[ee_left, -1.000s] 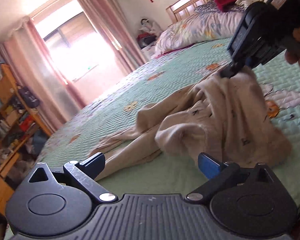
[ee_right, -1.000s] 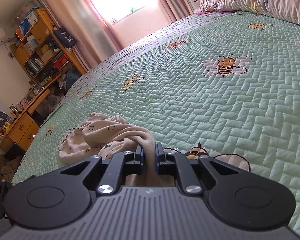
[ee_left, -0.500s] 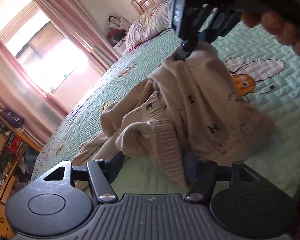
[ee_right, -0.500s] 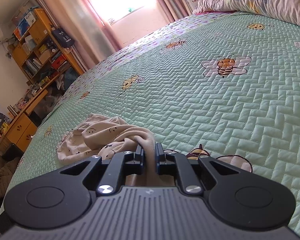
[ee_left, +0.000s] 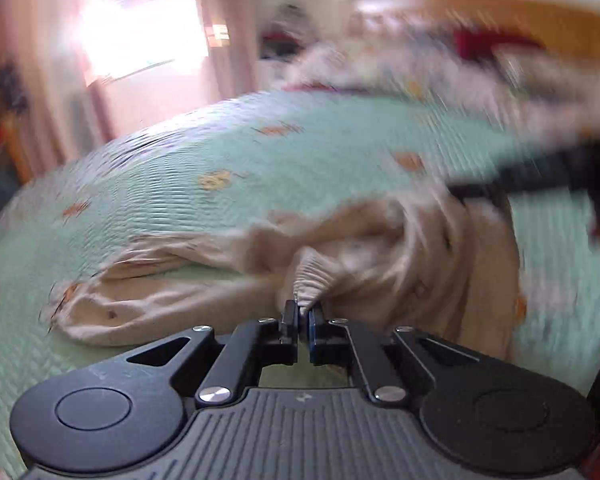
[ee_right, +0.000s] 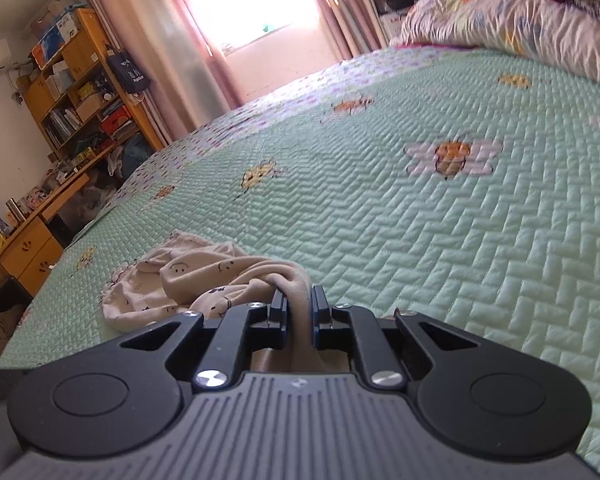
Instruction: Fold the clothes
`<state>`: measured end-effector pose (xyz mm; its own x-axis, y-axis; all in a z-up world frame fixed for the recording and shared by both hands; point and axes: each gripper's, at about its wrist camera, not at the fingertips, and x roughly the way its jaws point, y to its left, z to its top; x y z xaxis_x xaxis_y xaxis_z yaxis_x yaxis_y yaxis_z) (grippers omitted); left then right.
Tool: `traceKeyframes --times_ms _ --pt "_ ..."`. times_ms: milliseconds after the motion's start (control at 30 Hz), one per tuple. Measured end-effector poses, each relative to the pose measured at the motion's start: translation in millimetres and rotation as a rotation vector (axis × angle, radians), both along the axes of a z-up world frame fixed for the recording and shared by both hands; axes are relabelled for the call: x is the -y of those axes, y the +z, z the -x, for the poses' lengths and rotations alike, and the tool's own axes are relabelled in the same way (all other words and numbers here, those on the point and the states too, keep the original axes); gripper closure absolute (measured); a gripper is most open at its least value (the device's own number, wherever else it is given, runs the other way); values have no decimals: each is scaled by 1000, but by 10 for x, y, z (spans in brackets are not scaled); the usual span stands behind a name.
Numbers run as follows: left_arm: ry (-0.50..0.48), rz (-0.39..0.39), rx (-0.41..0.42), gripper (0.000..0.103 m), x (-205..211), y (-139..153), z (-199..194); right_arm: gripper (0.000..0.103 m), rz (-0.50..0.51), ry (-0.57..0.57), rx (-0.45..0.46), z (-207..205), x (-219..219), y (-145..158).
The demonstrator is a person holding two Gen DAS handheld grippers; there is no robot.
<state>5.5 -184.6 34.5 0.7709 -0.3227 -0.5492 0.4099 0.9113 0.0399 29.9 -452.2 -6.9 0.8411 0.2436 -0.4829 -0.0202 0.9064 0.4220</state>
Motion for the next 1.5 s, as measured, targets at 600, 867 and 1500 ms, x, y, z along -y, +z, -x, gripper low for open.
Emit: traceKeyframes --times_ms 600,867,1500 --pt "181 119 -336 89 -1346 -231 622 90 225 31 -77 485 -190 -103" --pt "197 159 -253 55 -1649 39 713 27 548 264 87 -470 -1270 185" --pt "267 238 -312 54 -1806 -56 591 96 480 -402 -281 -335 586 41"
